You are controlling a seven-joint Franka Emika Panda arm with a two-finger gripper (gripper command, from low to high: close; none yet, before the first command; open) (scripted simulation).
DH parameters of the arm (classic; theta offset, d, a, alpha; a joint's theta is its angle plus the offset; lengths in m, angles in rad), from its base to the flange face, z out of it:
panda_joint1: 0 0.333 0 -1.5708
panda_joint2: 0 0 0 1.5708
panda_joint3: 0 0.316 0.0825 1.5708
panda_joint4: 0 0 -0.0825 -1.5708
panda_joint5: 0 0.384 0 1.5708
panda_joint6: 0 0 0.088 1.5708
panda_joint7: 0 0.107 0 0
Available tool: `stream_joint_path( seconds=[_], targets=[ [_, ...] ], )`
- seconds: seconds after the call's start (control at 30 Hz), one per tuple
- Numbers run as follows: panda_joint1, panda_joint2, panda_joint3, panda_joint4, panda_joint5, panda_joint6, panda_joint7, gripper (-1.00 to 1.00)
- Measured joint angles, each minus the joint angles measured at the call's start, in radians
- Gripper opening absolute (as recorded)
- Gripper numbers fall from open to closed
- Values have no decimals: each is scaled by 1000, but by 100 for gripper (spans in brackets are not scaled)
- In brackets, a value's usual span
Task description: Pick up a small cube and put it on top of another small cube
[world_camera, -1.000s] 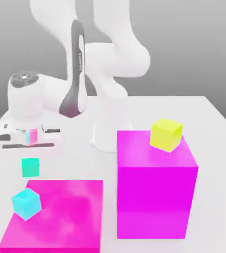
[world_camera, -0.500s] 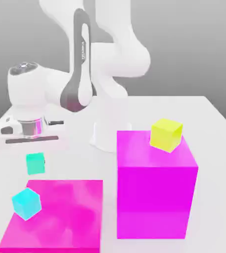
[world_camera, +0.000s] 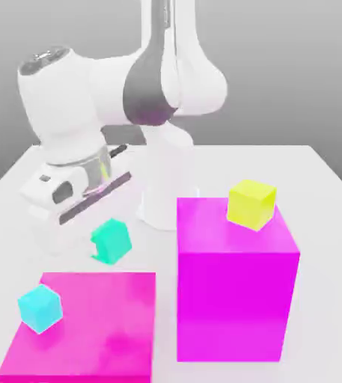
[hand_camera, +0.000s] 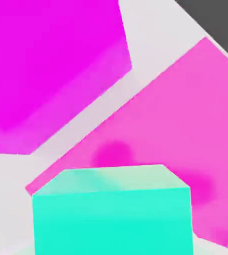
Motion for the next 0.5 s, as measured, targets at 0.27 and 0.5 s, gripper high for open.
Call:
stream_joint_path(
  seconds=[0.27, 0.5],
  targets=[
    [194, -192, 196, 130, -81, -285, -154, -100],
    [235, -211, 310, 39, -193, -158, -132, 100]
  ],
)
